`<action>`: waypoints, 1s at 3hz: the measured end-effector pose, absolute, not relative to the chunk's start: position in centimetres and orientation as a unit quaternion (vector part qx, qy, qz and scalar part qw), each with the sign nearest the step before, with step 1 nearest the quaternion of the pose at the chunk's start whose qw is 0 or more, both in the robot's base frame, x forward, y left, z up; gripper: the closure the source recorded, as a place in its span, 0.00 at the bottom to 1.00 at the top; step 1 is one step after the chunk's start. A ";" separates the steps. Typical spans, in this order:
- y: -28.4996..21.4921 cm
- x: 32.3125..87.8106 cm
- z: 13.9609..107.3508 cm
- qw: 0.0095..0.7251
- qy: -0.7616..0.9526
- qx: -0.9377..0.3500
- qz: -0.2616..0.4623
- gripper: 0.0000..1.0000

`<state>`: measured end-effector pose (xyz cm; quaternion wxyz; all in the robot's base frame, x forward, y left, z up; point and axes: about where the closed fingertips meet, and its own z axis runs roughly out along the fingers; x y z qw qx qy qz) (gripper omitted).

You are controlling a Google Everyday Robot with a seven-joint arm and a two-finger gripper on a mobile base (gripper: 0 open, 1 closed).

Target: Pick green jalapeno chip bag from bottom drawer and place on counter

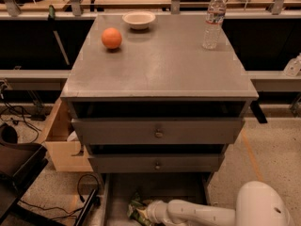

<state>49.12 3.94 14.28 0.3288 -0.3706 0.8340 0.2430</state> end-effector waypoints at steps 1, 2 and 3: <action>3.9 49.1 14.3 0.329 0.834 -0.371 0.243 1.00; 3.9 49.1 14.3 0.329 0.834 -0.371 0.243 0.82; 4.0 49.1 14.3 0.329 0.834 -0.371 0.243 0.59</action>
Offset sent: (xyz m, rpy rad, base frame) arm 0.0000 0.0000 0.0000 0.0000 0.0000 0.0001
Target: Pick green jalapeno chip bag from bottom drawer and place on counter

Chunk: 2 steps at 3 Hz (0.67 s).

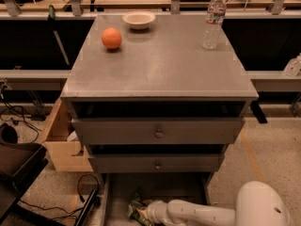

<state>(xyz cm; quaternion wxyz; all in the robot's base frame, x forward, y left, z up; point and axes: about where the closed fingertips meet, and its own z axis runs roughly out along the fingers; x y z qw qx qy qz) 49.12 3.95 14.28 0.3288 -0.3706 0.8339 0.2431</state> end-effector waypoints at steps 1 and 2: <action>4.0 49.1 14.3 0.329 0.834 -0.371 0.243 0.37; 4.1 49.1 14.3 0.328 0.834 -0.371 0.244 0.38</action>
Offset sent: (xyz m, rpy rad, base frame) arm 0.0000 0.0000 0.0000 0.0000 0.0000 0.0001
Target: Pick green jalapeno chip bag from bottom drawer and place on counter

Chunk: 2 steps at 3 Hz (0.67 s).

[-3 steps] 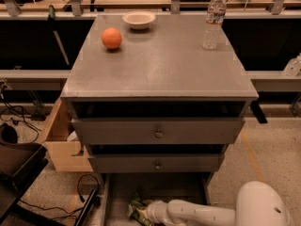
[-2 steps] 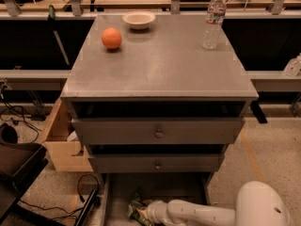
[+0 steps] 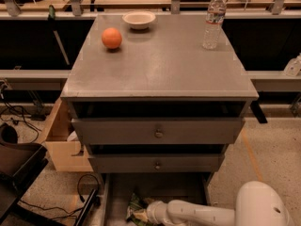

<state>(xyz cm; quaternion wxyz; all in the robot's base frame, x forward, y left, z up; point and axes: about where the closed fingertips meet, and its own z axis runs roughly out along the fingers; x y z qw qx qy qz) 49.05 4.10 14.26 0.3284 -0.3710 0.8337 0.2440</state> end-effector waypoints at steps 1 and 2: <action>3.6 48.6 15.2 0.337 0.832 -0.366 0.246 0.61; 3.0 48.2 16.3 0.347 0.829 -0.362 0.247 0.84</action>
Offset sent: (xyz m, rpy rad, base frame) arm -0.0131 -0.0218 0.0346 0.0372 -0.0482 -0.0350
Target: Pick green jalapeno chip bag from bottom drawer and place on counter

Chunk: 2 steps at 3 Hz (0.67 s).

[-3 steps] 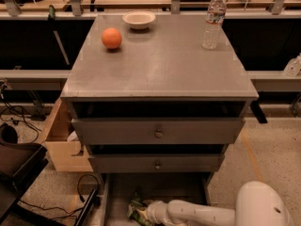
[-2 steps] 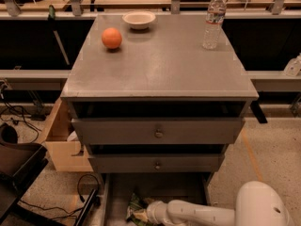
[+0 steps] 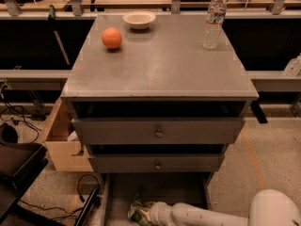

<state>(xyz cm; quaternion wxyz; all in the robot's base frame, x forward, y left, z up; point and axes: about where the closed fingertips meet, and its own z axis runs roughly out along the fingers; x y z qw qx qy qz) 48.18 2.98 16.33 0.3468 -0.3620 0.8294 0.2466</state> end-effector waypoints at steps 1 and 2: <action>2.7 47.9 16.9 0.352 0.828 -0.361 0.245 1.00; 1.6 47.9 19.3 0.358 0.831 -0.360 0.227 1.00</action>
Offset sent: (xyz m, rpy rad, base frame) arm -0.0194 -0.0266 0.0828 -0.0850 -0.0712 -0.0174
